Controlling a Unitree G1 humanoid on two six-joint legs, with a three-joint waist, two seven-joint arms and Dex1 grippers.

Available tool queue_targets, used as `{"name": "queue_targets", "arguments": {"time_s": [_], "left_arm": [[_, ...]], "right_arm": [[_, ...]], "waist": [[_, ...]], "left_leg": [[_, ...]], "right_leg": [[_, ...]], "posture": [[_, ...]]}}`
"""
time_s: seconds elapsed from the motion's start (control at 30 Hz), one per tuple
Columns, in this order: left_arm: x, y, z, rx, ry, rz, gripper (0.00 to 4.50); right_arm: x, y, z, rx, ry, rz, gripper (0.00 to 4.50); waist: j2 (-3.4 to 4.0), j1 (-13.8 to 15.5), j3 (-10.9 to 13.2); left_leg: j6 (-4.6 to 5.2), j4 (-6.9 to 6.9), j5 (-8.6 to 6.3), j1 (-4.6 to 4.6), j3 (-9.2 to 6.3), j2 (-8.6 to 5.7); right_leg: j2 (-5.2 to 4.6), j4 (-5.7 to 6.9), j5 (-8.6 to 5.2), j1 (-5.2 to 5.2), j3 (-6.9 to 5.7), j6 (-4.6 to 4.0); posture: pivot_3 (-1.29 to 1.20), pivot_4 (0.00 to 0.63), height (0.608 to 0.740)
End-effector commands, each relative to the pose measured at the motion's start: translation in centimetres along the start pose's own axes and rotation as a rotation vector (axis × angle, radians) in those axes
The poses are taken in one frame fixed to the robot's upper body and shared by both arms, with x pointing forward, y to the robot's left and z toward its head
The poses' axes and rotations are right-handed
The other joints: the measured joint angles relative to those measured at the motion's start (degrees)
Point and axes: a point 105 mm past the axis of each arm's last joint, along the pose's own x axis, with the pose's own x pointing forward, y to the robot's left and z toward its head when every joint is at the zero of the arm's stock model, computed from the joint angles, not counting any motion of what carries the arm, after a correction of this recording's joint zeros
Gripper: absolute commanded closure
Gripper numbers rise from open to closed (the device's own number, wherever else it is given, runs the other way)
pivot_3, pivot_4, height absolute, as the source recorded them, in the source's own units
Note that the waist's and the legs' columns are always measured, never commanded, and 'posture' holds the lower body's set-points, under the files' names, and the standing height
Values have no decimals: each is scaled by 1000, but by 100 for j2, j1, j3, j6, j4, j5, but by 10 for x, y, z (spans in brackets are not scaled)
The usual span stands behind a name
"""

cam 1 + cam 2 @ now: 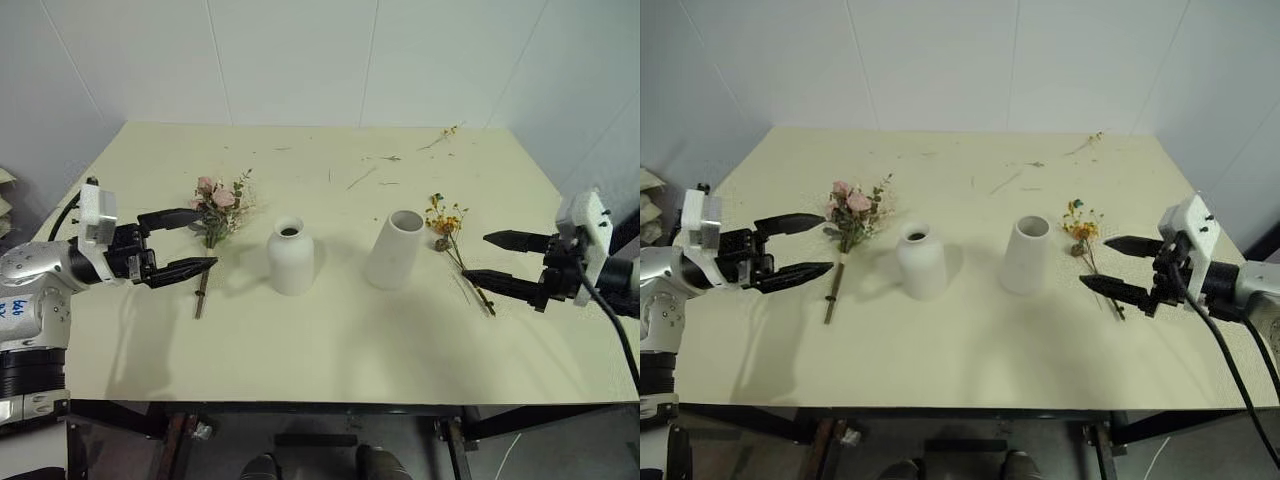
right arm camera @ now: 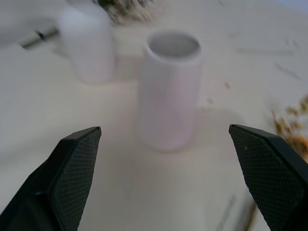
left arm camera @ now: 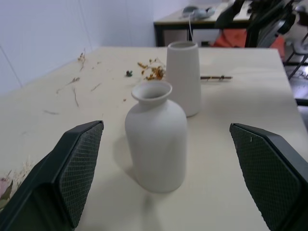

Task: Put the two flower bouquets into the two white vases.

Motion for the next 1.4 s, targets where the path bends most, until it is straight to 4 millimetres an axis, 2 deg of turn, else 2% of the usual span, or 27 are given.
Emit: {"name": "queue_targets", "arguments": {"time_s": [0.03, 0.17, 0.33, 0.47, 0.63, 0.7, 0.83, 1.0, 1.4], "left_arm": [[-4, 0, 16, 37, -63, -31, 7], [-2, -2, 19, 36, -91, -68, 7], [3, -4, 26, 28, -146, -137, 7], [1, -4, 29, 27, -147, -179, 7], [-1, -3, 30, 30, -125, -188, 7], [-1, -3, 32, 37, -131, -190, 7], [-2, -2, 32, 39, -122, -184, 7], [-2, -2, 34, 43, -124, -189, 7], [9, 6, 47, 53, -101, -225, 7]], "right_arm": [[3, -15, -3, 5, 25, -111, 0], [9, -23, -15, 40, 96, -171, 0], [26, -53, -29, 92, 158, -315, 0], [31, -83, -49, 108, 317, -475, 0], [47, -84, -52, 139, 358, -427, 0], [51, -82, -60, 153, 404, -403, 0], [62, -81, -64, 165, 423, -380, 0], [66, -86, -74, 164, 493, -399, 0], [70, -87, -84, 208, 517, -405, 0]], "waist": [[0, -14, 0], [0, -22, 0], [0, -36, 0], [4, -45, 2], [4, -54, 2], [5, -60, 3], [5, -76, 3], [7, -144, 4], [6, -159, 4]], "left_leg": [[0, 1, 0, 0, 0, 0], [0, 2, 0, 1, 1, 0], [-1, 4, 1, -1, 3, -2], [-1, 1, 1, 0, 3, -1], [2, -10, -2, -5, 2, -1], [4, -12, -4, -5, 2, -1], [6, -11, -7, -8, 2, -1], [6, -9, -7, -7, 2, -1], [6, -2, -6, -2, 2, -1]], "right_leg": [[0, 0, -1, 0, 0, -2], [0, 2, -4, -1, 2, -10], [-1, -2, -3, 0, 3, -11], [0, 3, 0, -5, 2, -6], [1, 7, 18, -15, 1, 35], [1, 7, 17, -16, 1, 38], [1, 5, 15, -16, 1, 41], [1, 11, 15, -15, 1, 41], [2, 20, 17, -13, 1, 45]], "posture": [[0, 150, 740], [0, 150, 740], [0, 150, 740], [0, 150, 740], [0, 150, 740], [0, 150, 740], [0, 150, 740], [0, 150, 740], [0, 150, 740]]}}
